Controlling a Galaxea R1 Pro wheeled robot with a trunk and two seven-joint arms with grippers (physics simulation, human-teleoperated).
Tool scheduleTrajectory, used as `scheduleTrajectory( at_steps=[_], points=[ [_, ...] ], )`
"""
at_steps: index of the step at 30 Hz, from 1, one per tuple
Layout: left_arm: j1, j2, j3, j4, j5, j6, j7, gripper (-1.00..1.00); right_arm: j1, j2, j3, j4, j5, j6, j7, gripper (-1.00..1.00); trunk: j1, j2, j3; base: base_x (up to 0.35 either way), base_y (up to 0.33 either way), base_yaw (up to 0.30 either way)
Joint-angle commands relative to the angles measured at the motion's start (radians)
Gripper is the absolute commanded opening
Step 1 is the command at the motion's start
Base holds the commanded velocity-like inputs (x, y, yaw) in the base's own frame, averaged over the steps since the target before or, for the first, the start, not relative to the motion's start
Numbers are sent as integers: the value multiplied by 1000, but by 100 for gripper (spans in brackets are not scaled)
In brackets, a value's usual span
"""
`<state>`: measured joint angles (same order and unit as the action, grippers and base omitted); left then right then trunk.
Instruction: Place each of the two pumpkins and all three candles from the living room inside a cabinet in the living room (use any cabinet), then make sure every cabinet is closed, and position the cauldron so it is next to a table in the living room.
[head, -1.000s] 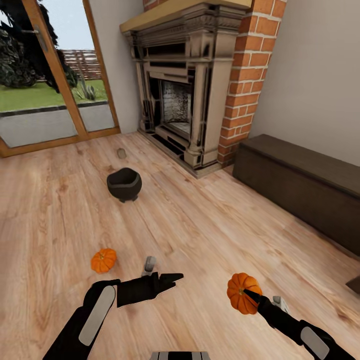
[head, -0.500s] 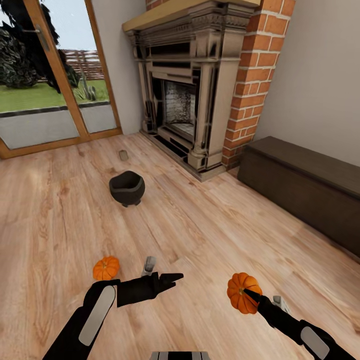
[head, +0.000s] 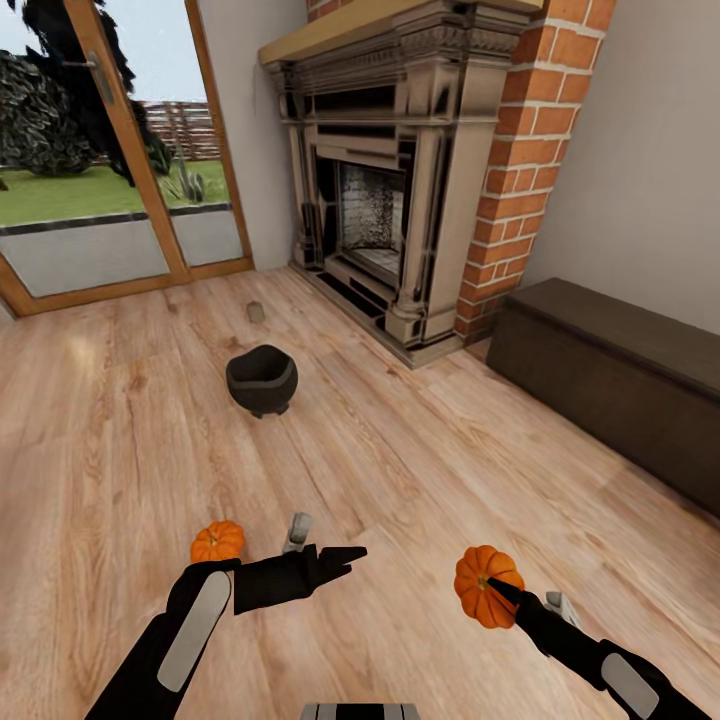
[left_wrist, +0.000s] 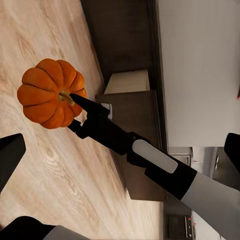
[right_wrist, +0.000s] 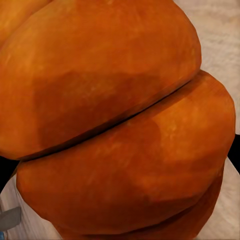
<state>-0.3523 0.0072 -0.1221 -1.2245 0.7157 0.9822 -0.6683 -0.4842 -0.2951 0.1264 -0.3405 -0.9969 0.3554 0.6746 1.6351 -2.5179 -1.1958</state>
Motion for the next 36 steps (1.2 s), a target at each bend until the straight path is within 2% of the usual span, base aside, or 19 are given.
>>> scheduleTrajectory(
  at_steps=[1,6,23,26,28,32,36],
  points=[
    [-1,0,-1,0,1,4,-2,100,-1,-1,6,0,-11,5,0,-100,0,0,-1,85,0,0],
    [-1,0,-1,1,1,4,-2,100,-1,0,6,0,-11,5,0,-100,0,0,0,96,0,104],
    [-1,4,3,0,1,4,-2,100,-1,2,10,-2,-9,7,-3,-100,0,0,6,37,0,279],
    [-1,34,4,-4,11,5,-2,100,-1,4,15,-43,-12,18,-34,-100,0,0,7,0,0,286],
    [-1,62,4,-6,56,4,-1,100,-1,4,11,-111,-21,61,-78,-100,0,0,7,0,0,288],
    [-1,108,4,-7,108,4,-2,100,-1,4,7,-157,-25,104,-98,-100,0,0,7,51,0,288],
    [-1,128,4,-6,126,4,-1,100,-1,4,6,-184,-27,127,-104,-100,0,0,7,171,0,288]
  ],
)
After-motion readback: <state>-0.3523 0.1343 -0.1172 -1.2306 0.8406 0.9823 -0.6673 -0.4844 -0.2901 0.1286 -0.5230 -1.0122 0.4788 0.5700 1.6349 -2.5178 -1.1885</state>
